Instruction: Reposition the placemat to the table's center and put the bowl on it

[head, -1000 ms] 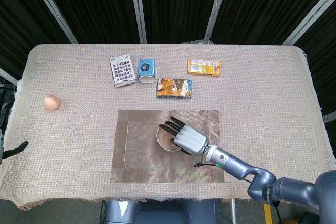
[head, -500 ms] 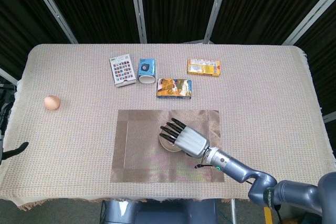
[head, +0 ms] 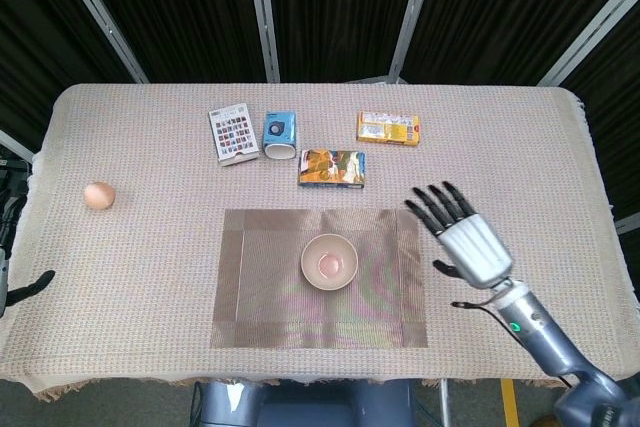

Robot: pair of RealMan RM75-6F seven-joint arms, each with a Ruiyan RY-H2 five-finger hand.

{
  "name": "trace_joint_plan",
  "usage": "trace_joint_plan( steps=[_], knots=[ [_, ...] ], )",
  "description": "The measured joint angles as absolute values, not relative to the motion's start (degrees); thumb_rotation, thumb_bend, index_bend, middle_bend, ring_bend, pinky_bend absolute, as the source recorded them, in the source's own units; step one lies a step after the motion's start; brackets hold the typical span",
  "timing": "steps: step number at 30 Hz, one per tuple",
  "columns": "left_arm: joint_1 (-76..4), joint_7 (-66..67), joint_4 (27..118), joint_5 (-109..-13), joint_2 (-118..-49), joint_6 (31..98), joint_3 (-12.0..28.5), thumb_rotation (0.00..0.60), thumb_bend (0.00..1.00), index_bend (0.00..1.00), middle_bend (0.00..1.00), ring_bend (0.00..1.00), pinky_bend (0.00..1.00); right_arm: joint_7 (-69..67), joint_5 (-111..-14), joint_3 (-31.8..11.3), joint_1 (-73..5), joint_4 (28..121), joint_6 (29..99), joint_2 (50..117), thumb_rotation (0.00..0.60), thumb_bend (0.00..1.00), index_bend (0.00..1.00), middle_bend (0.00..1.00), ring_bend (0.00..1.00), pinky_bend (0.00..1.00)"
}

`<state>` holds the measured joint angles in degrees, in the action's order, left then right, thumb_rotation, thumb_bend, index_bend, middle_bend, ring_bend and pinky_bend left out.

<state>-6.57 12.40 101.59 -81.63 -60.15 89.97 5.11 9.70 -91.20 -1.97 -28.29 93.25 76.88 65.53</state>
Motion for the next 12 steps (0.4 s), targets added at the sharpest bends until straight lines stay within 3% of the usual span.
trace_joint_plan(
  steps=[7, 12],
  knots=[
    [-6.37, 12.56, 101.20, -82.95, -60.79, 90.02, 4.57, 0.600, 0.00, 0.00, 0.00, 0.00, 0.00, 2.02, -87.57, -1.35, -18.05, 88.10, 88.11, 62.13, 0.600, 0.00, 0.00, 0.00, 0.00, 0.00],
    [-6.27, 12.69, 101.63, -83.00, -60.73, 89.56, 4.44, 0.600, 0.00, 0.00, 0.00, 0.00, 0.00, -2.10, -85.80, -0.79, -13.13, 83.72, 91.80, 62.44, 0.600, 0.00, 0.00, 0.00, 0.00, 0.00]
  ],
)
